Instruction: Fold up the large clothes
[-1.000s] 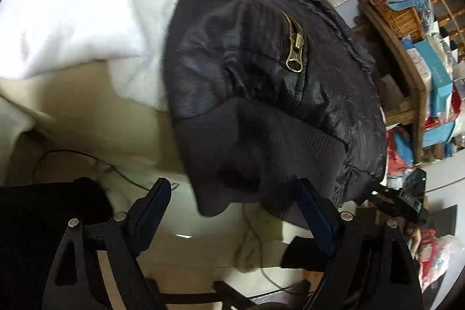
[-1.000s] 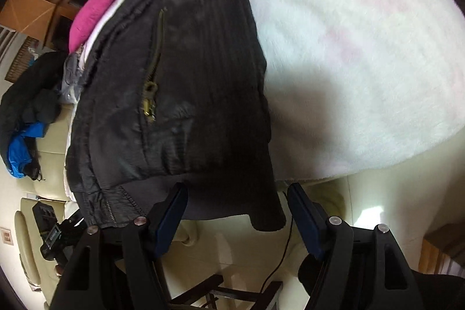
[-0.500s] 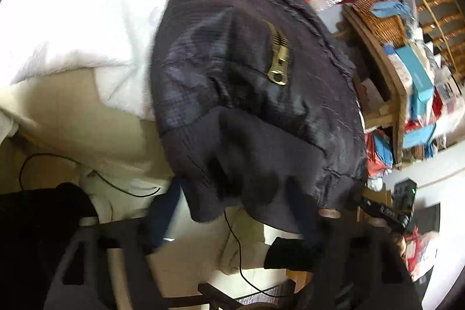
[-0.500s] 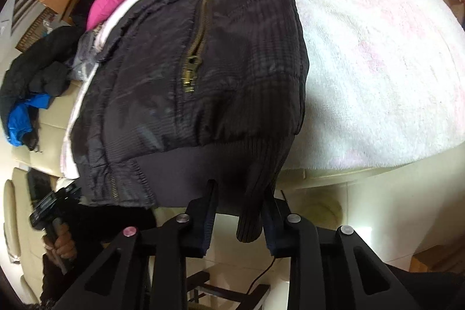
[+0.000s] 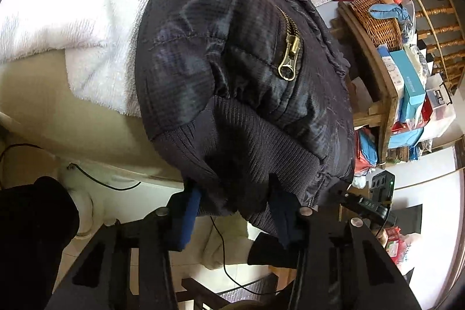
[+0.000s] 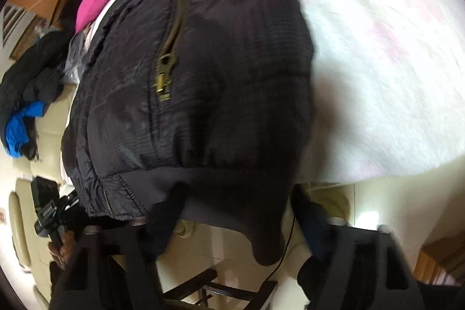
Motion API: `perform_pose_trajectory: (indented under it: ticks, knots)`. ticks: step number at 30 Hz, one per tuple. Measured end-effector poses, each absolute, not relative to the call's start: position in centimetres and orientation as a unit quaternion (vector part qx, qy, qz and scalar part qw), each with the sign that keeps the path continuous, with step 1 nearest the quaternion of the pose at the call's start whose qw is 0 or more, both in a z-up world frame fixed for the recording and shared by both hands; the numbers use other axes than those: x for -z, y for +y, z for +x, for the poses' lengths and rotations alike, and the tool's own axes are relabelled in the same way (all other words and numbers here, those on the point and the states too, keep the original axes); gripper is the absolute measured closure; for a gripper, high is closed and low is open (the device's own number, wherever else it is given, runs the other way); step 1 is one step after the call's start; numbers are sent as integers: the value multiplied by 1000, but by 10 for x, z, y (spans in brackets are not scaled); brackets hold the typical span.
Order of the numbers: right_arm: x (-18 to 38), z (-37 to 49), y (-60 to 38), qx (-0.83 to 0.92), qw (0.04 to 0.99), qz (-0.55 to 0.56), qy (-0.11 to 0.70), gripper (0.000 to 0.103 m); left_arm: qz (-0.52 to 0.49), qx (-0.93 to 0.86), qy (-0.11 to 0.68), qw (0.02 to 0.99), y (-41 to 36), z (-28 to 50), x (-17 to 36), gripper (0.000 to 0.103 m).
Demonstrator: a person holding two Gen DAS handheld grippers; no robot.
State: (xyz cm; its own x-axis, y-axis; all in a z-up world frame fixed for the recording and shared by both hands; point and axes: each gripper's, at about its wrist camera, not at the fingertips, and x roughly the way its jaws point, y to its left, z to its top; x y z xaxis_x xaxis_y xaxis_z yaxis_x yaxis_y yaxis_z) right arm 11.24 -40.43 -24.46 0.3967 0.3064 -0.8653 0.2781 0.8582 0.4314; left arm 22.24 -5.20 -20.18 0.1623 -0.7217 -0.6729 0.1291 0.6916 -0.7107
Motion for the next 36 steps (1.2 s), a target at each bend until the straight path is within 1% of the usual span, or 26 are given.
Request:
perform_pose_trajectory:
  ticks: [1, 2, 3, 4, 6, 9, 10, 11, 13, 14, 16, 17, 18, 19, 20, 21, 22, 23, 25, 26, 30, 36]
  knots:
    - [242, 112, -401, 2, 796, 246, 553, 63, -257, 293, 581, 715, -52, 223, 203, 49]
    - [238, 110, -397, 5, 800, 229, 554, 72, -257, 289, 588, 711, -52, 225, 205, 31]
    - [233, 108, -393, 6, 805, 216, 553, 78, -259, 278, 600, 704, -51, 226, 210, 25]
    - [225, 104, -389, 7, 811, 202, 549, 80, -263, 270, 606, 700, -48, 226, 213, 21]
    - [206, 94, -383, -2, 825, 188, 533, 84, -276, 261, 609, 697, -45, 227, 218, 21]
    - [171, 77, -379, -59, 852, 195, 483, 84, -269, 263, 589, 715, -48, 228, 210, 22]
    - [167, 79, -381, -66, 851, 203, 481, 84, -255, 268, 578, 727, -51, 228, 204, 25]
    - [169, 82, -384, -71, 844, 214, 487, 83, -245, 272, 573, 733, -54, 227, 201, 36]
    - [183, 93, -392, -70, 826, 235, 507, 81, -216, 270, 569, 746, -61, 225, 197, 49]
    - [195, 100, -397, -60, 813, 249, 524, 81, -212, 269, 568, 748, -61, 225, 197, 50]
    - [215, 106, -404, -42, 794, 266, 545, 81, -221, 268, 570, 744, -60, 226, 199, 50]
    - [221, 111, -406, -36, 790, 270, 549, 81, -225, 268, 574, 740, -60, 227, 201, 42]
    - [229, 115, -410, -29, 784, 277, 555, 78, -230, 268, 581, 733, -60, 229, 204, 36]
    - [236, 116, -412, -27, 778, 289, 557, 77, -240, 272, 589, 722, -60, 230, 209, 30]
    - [238, 118, -414, -28, 774, 300, 557, 76, -245, 275, 594, 716, -61, 231, 210, 30]
    - [239, 118, -416, -30, 772, 305, 557, 75, -242, 275, 596, 714, -63, 231, 212, 31]
    - [244, 116, -412, -35, 772, 306, 555, 75, -236, 277, 594, 717, -65, 229, 211, 34]
    - [243, 115, -411, -37, 776, 301, 553, 75, -224, 279, 588, 726, -66, 228, 207, 56]
    - [240, 116, -400, -35, 786, 278, 551, 82, -193, 283, 573, 744, -70, 224, 195, 78]
    - [235, 116, -390, -31, 796, 258, 547, 90, -183, 285, 567, 751, -71, 222, 189, 84]
    - [196, 105, -374, -36, 828, 222, 514, 94, -194, 305, 551, 752, -65, 227, 163, 86]
    - [118, 109, -362, -57, 881, 182, 434, 94, -190, 350, 460, 793, -59, 238, 77, 87]
